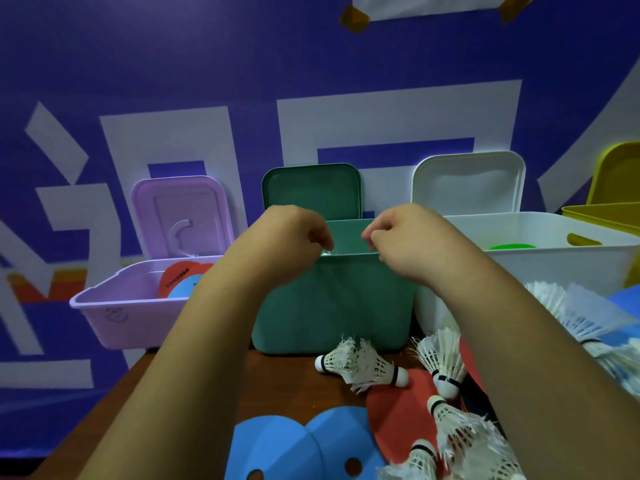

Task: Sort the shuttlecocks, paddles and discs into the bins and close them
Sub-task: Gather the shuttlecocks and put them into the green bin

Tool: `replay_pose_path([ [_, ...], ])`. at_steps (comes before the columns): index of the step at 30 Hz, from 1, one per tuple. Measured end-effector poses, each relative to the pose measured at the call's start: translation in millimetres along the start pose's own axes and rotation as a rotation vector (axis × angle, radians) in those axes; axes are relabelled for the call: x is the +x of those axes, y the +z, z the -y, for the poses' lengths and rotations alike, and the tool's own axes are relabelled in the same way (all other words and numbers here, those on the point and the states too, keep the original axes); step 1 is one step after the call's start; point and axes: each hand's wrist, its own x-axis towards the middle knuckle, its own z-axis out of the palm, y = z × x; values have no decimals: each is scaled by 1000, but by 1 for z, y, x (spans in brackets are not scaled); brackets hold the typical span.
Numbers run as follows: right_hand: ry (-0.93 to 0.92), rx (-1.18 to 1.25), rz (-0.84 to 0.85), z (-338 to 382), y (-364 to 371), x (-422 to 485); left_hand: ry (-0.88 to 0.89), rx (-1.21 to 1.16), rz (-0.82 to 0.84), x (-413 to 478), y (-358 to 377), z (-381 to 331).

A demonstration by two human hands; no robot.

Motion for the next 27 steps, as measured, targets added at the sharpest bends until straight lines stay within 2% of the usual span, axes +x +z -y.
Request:
replay_pose_path([
  [2, -22, -21, 117, 0, -2, -1, 18, -12, 62, -5, -5, -5],
  [5, -58, -189, 356, -1, -2, -5, 19, 7, 255, -12, -9, -8],
  [9, -86, -377, 572, -6, 2, -14, -44, 100, 653, -19, 5, -5],
  [13, -54, -455, 701, -13, 12, -15, -251, 35, 1044, -25, 26, -5],
  [18, -93, -545, 746, -16, 23, -13, -214, 7, 1059, -23, 49, 2],
  [22, -60, -596, 855, -20, 33, -13, -205, -42, 1087, -19, 64, 8],
  [27, -7, -567, 925, -23, 40, -14, -185, 22, 1127, -19, 81, 4],
])
